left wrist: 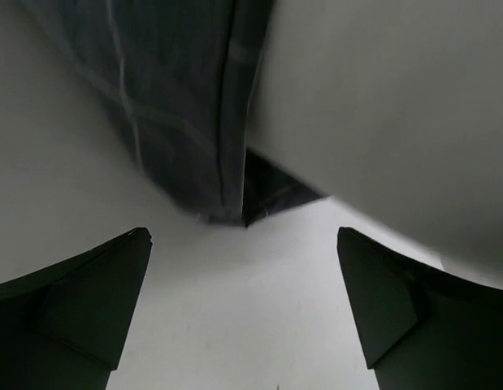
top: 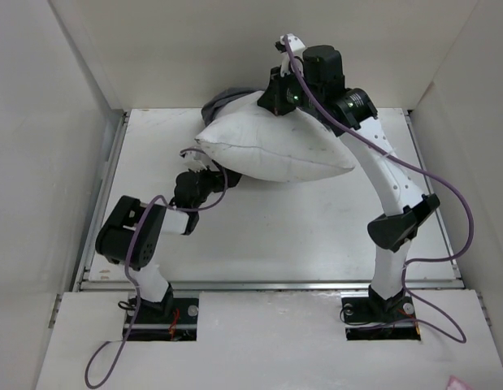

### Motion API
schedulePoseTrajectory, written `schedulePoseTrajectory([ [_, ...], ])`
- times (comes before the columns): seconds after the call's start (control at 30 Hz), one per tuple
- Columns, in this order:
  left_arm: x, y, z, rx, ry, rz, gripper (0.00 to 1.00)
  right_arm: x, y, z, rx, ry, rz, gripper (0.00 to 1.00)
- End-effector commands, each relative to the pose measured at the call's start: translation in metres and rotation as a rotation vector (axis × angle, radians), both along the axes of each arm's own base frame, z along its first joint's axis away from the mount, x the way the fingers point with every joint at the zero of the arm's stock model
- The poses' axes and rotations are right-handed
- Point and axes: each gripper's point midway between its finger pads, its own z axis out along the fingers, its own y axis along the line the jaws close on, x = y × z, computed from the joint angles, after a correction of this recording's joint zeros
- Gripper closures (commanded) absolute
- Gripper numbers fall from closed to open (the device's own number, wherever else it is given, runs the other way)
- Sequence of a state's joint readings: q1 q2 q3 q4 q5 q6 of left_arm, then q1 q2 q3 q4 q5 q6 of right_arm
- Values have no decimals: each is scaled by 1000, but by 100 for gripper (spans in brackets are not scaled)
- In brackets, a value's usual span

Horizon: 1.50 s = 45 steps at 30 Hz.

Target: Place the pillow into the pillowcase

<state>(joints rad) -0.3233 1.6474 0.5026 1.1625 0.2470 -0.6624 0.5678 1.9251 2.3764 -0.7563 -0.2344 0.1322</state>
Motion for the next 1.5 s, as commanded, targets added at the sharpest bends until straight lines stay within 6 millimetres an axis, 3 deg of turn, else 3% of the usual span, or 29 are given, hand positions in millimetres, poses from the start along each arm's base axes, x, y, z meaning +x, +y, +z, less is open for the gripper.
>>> schedulePoseTrajectory([
  [0.0, 31, -11, 63, -114, -208, -5, 0, -12, 2, 85, 166, -194, 42, 100],
  [0.07, 43, -12, 69, -144, -233, 10, 2, -17, 6, 85, 171, -190, 77, 100],
  [0.1, 50, -13, 59, -149, -207, 25, 5, -19, 8, 78, 162, -169, 93, 100],
  [0.17, 61, -16, 53, -143, -191, 25, 36, -19, 12, 65, 150, -138, 118, 100],
  [0.2, 72, -15, 47, -133, -165, 36, 55, -21, 11, 65, 150, -137, 118, 100],
  [0.27, 73, -24, 51, -130, -155, -13, 100, -17, 8, 60, 140, -132, 85, 100],
  [0.3, 73, -21, 48, -126, -144, -17, 100, -16, 5, 62, 141, -142, 67, 100],
  [0.37, 58, -19, 63, -135, -175, -34, 100, -8, 3, 55, 65, -200, -13, 100],
  [0.4, 50, -17, 67, -137, -180, -34, 100, -3, 5, 32, 0, -189, -47, 100],
  [0.47, 26, -9, 83, -139, -187, -34, 100, 1, 6, 27, -71, -257, -117, 100],
  [0.5, 16, -10, 86, -122, -183, -43, 100, 3, 11, 3, -134, -244, -150, 100],
  [0.53, 5, -10, 83, -98, -169, -52, 100, 3, 9, 1, -145, -257, -173, 100],
  [0.57, -10, -13, 93, -63, -168, -60, 100, 11, 8, 0, -136, -276, -211, 100],
  [0.6, -19, -15, 94, -45, -159, -68, 100, 16, 7, -20, -171, -261, -251, 100],
  [0.67, -42, -17, 113, -22, -183, -97, 100, 25, -2, -31, -152, -250, -344, 100],
  [0.7, -52, -19, 103, 7, -127, -108, 100, 33, -4, -29, -115, -274, -396, 100],
  [0.73, -62, -19, 100, 15, -105, -118, 100, 38, -15, -44, -124, -260, -472, 100],
  [0.83, -89, -12, 99, 48, -51, -142, 100, 42, -30, -27, 7, -310, -652, 100],
  [0.87, -99, -15, 99, 50, -39, -169, 100, 45, -38, -42, -7, -311, -710, 100],
  [0.9, -109, -12, 110, 42, -59, -179, 100, 43, -40, -42, 5, -321, -749, 100],
  [0.93, -119, -12, 107, 51, -23, -206, 100, 46, -48, -36, 46, -346, -815, 100],
  [0.97, -125, -11, 112, 50, -22, -216, 100, 42, -60, -44, 33, -345, -909, 100],
  [1.03, -139, -6, 131, 52, -38, -226, 100, 38, -62, -46, 58, -364, -992, 100],
  [1.1, -145, -3, 149, 44, -61, -226, 100, 34, -72, -57, 33, -386, -1082, 100],
  [1.13, -150, -1, 173, 30, -105, -224, 100, 36, -75, -64, -19, -410, -1103, 100],
  [1.2, -156, 3, 189, 34, -132, -224, 100, 38, -79, -65, 25, -438, -1160, 100],
  [1.23, -160, 3, 203, 25, -157, -232, 100, 42, -75, -77, -4, -443, -1157, 100],
  [1.37, -171, 9, 234, 30, -211, -231, 100, 44, -73, -80, -40, -518, -1179, 100],
  [1.47, -165, 18, 229, 50, -169, -165, 100, 36, -72, -50, 87, -568, -1182, 100],
])
